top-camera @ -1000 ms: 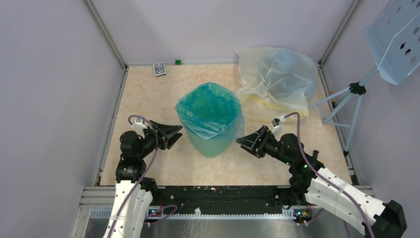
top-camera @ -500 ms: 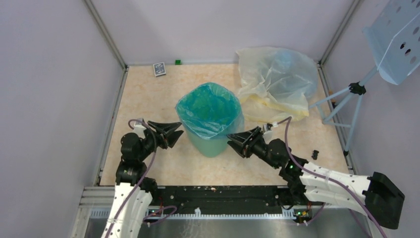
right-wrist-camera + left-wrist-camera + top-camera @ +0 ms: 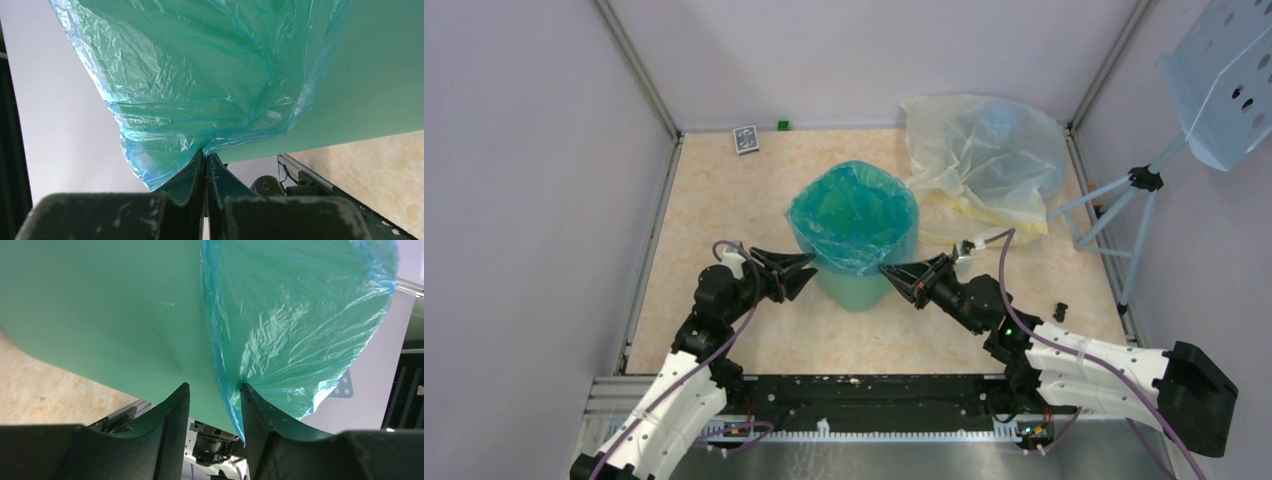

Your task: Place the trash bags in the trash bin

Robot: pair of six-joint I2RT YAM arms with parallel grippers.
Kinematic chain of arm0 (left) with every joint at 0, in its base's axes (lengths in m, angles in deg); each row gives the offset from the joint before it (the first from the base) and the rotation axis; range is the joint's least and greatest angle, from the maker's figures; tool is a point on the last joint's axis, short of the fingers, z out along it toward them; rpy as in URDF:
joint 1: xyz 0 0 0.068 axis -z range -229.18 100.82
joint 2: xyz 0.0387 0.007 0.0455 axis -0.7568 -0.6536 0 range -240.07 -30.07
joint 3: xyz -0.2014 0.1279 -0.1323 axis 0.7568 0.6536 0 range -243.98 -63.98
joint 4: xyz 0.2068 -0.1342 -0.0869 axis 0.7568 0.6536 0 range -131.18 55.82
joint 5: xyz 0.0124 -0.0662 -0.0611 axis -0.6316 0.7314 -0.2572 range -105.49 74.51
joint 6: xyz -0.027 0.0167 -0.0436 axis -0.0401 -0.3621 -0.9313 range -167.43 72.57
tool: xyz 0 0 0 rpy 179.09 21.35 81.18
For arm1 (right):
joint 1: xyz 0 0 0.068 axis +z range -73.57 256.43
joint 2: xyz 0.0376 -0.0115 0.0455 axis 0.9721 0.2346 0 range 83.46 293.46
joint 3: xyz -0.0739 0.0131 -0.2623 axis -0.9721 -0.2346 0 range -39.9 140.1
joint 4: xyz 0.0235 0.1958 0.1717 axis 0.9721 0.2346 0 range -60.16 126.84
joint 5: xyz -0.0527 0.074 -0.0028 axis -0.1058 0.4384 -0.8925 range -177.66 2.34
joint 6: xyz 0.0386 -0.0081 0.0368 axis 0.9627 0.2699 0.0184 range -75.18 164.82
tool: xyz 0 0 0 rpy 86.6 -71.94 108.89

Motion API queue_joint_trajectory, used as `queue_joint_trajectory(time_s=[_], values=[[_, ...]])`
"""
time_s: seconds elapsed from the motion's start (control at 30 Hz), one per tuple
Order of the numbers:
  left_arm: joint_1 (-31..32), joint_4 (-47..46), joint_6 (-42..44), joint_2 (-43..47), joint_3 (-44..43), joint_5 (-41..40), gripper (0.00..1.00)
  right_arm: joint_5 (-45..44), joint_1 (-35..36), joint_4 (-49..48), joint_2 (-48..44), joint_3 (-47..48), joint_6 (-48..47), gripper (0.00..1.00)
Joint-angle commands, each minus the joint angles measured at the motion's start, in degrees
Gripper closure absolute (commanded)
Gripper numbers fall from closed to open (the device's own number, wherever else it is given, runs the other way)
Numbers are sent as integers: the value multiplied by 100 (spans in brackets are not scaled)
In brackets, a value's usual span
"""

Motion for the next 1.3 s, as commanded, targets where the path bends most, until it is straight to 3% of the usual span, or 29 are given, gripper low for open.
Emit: queue_joint_trajectory(time_s=[0.0,0.17,0.37,0.57,0.83,1.07,1.27], values=[[37,-699,-96,47,17,-429,54,-74,60,-244,-23,111,-42,100],[37,-707,-65,-12,24,-523,68,-20,58,-3,-17,56,-30,100],[37,-723,161,-206,144,-754,100,-125,59,591,-148,-157,-148,100],[31,-534,772,-239,177,-1223,100,-507,-97,1035,-351,-378,-513,100],[29,57,1959,-798,-427,-1445,100,-153,-507,1801,-59,364,-1875,100],[28,221,2266,-711,-497,-1646,100,-205,-892,2970,-683,837,-3119,55],[28,445,2413,-635,-614,-1748,100,-590,-1072,5228,-353,2530,-4984,47]])
